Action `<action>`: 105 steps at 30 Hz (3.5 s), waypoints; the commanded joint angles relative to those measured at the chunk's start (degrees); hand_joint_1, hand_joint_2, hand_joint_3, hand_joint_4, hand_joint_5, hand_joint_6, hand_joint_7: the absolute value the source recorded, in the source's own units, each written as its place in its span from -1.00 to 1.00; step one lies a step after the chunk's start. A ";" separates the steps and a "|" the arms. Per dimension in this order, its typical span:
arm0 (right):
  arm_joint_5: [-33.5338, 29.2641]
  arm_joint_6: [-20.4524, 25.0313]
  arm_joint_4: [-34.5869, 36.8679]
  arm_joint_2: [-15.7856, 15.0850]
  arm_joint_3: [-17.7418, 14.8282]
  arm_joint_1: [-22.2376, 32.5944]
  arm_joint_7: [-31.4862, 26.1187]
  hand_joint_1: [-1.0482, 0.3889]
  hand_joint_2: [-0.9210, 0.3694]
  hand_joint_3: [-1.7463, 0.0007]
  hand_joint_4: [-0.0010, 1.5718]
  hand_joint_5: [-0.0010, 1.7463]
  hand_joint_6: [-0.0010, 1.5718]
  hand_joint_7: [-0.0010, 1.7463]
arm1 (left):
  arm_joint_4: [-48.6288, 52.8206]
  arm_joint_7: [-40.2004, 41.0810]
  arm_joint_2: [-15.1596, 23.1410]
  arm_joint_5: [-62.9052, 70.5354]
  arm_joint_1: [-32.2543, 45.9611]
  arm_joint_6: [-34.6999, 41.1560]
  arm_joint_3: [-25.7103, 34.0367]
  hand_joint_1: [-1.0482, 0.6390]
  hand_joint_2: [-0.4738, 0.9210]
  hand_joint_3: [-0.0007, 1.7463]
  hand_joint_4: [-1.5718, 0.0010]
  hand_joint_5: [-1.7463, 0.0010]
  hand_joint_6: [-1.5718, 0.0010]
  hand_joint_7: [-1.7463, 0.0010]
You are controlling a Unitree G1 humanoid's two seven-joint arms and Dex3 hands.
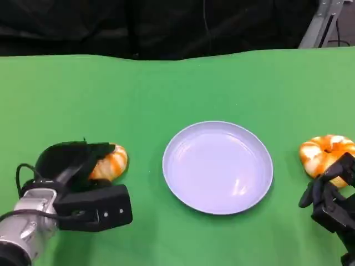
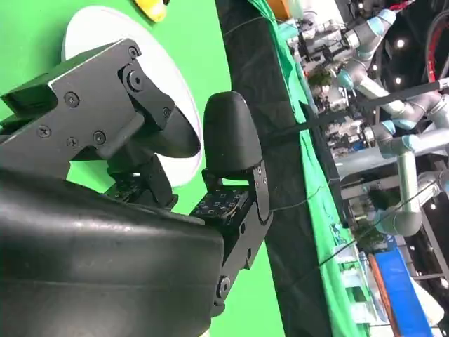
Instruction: Grasp the bread from the table and place it into the plate.
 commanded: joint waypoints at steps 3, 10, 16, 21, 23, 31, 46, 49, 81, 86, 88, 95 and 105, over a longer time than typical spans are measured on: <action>-0.06 -0.63 -0.12 -0.60 -0.30 0.38 0.07 0.38 -0.34 -0.53 0.14 1.00 -0.04 0.87 | 3.58 3.29 -0.11 -2.19 -0.65 -3.22 0.57 0.04 1.00 -0.62 -0.16 0.88 -0.02 0.93; -0.07 -0.24 -0.36 -0.61 -0.36 0.45 -0.26 0.40 -0.35 -0.53 0.14 1.00 -0.04 0.88 | 3.51 10.15 -0.59 -2.89 -0.54 -5.86 1.40 0.13 0.73 -0.12 -0.08 -0.87 0.08 -0.79; -0.14 0.09 -0.72 -0.56 -0.32 0.52 -0.66 0.38 -0.35 -0.51 0.14 1.00 -0.04 0.87 | 1.42 14.76 0.45 -1.98 -0.68 -9.32 1.52 0.12 0.57 0.08 0.01 -1.00 0.17 -1.00; -0.26 -0.38 -0.43 -0.49 -0.33 0.41 -0.59 0.38 -0.34 -0.51 0.14 1.00 -0.04 0.87 | -3.32 14.98 1.70 -1.70 -0.49 -10.75 2.06 0.14 0.51 0.13 0.02 -1.00 0.16 -1.00; -0.25 -0.40 -0.41 -0.48 -0.34 0.40 -0.58 0.37 -0.34 -0.51 0.14 1.00 -0.04 0.87 | -4.30 14.70 1.89 -1.67 -0.25 -10.68 2.19 0.14 0.49 0.16 0.02 -1.00 0.16 -1.00; -0.51 -0.41 -0.53 -0.56 -0.33 0.42 -0.68 0.37 -0.34 -0.51 0.14 1.00 -0.04 0.87 | -17.89 8.67 3.06 -2.94 1.09 -10.28 3.82 0.11 0.46 0.21 -0.01 -1.00 0.12 -0.98; -0.11 -0.43 -0.66 -0.27 -0.30 0.36 -0.25 0.37 -0.33 -0.52 0.14 1.00 -0.04 0.86 | -23.10 -0.98 -4.41 -1.22 -4.20 -10.17 0.78 0.09 0.51 0.11 0.00 -1.00 0.16 -1.00; -0.17 -0.44 -0.81 0.02 -0.18 0.32 -0.52 0.37 -0.32 -0.54 0.13 1.00 -0.04 0.86 | -21.41 -4.11 -6.62 -1.21 -6.03 -10.64 -1.49 0.07 0.64 -0.05 0.03 -1.00 0.19 -1.00; 0.01 -0.96 -1.95 1.23 -0.05 0.65 -1.47 0.39 -0.36 -0.50 0.13 1.00 -0.04 0.86 | 2.08 -0.49 -15.61 2.51 -14.10 -13.70 -9.60 0.16 0.71 -0.21 0.11 -1.00 0.21 -0.95; -0.17 -1.05 -2.12 1.21 0.07 0.80 -1.44 0.39 -0.38 -0.49 0.12 1.00 -0.05 0.86 | 2.22 -4.80 -14.02 2.31 -15.05 -16.42 -10.28 0.03 0.97 -0.62 -0.02 0.13 -0.20 0.51; -0.24 -1.16 -2.18 1.19 0.04 0.78 -1.52 0.39 -0.38 -0.47 0.11 1.00 -0.05 0.85 | 1.84 -7.72 -13.21 2.52 -15.18 -15.62 -10.56 -0.34 0.99 -0.53 0.35 0.61 0.09 0.86; -0.37 -0.94 -2.54 1.17 0.13 0.96 -1.68 0.35 -0.39 -0.44 0.11 1.00 -0.05 0.83 | 1.38 -9.63 -12.65 2.36 -14.32 -14.18 -10.41 -0.89 1.00 -0.24 0.92 0.99 0.60 1.00; -0.61 -0.96 -2.75 1.33 0.33 1.03 -2.05 0.37 -0.39 -0.44 0.11 1.00 -0.05 0.82 | 0.45 -10.73 -11.51 -2.06 -11.64 -16.87 -7.57 -1.00 1.00 -0.17 1.00 1.00 0.72 0.98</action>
